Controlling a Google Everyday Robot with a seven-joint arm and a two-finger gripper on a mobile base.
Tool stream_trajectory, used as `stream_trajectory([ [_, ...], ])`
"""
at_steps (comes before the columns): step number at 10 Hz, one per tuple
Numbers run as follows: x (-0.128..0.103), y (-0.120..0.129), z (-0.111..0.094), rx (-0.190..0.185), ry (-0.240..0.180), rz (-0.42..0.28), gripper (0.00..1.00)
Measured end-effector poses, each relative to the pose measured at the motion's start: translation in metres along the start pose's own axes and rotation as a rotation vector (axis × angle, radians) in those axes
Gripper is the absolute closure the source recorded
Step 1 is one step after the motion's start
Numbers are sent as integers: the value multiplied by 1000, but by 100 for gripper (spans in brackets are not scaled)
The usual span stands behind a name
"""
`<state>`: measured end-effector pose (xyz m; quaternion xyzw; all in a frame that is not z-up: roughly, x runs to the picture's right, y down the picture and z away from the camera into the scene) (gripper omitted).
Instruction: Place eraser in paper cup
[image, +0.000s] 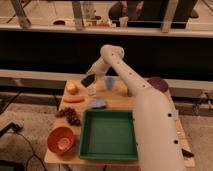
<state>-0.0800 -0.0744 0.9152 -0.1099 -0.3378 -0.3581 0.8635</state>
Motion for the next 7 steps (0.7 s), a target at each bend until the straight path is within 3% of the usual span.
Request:
stream_trajectory([
  [7, 0, 10, -2, -3, -6, 28, 100],
])
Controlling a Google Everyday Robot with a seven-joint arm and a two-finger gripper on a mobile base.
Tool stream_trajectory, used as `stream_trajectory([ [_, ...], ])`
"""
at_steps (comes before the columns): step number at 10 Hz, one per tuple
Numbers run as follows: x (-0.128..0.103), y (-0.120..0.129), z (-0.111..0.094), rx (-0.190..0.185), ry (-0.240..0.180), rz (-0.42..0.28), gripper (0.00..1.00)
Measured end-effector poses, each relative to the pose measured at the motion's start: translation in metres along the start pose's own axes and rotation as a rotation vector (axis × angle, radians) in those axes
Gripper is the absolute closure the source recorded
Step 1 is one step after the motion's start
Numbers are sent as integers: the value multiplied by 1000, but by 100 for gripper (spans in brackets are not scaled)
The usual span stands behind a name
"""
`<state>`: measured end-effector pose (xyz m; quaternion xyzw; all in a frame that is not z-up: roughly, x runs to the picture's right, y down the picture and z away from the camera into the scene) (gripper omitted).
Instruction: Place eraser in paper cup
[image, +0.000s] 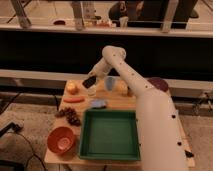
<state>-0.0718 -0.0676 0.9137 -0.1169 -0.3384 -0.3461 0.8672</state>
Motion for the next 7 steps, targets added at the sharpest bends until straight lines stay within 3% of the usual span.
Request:
stream_trajectory([
  [7, 4, -3, 5, 14, 5, -8, 100],
])
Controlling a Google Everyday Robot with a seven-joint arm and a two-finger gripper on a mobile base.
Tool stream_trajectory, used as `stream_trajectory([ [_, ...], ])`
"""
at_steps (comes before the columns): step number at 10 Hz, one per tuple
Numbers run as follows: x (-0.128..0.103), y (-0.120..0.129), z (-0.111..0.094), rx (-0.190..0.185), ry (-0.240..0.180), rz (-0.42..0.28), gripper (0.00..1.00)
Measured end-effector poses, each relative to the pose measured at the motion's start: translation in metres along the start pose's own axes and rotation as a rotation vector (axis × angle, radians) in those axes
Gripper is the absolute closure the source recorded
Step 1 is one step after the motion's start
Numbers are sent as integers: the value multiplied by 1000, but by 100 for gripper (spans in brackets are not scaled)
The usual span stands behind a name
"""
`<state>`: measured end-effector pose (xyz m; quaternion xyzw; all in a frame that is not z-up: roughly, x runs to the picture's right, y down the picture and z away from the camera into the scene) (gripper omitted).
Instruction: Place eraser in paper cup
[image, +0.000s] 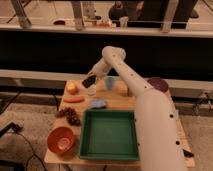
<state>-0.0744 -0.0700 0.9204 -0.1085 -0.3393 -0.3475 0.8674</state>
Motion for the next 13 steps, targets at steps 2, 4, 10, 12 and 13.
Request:
stream_trajectory([
  [2, 0, 0, 1, 0, 4, -5, 100],
  [4, 0, 0, 2, -2, 5, -14, 100],
  [10, -6, -3, 3, -28, 1, -63, 50],
  [12, -7, -4, 3, -33, 6, -71, 30],
  [13, -8, -5, 2, -35, 9, -71, 22],
])
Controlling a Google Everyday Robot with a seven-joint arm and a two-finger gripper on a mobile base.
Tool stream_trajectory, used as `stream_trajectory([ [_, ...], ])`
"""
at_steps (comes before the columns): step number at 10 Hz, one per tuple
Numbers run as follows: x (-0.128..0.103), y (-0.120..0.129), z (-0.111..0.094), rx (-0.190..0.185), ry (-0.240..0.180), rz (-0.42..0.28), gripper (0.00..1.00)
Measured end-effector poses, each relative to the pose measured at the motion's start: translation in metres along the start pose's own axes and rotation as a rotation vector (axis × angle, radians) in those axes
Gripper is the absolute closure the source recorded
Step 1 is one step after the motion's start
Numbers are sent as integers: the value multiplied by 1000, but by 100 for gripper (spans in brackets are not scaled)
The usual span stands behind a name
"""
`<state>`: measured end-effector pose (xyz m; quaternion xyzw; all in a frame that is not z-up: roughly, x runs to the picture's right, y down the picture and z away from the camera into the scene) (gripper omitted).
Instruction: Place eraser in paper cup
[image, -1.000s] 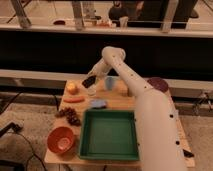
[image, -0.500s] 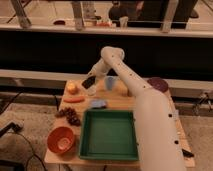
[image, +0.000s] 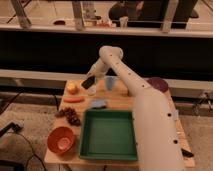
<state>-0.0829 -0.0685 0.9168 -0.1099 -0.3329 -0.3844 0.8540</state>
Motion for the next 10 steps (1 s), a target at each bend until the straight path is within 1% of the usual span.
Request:
stream_trajectory([
  [1, 0, 0, 0, -1, 1, 3, 20],
  [8, -2, -9, -2, 5, 8, 0, 20],
  [10, -1, -11, -4, 10, 18, 6, 20],
])
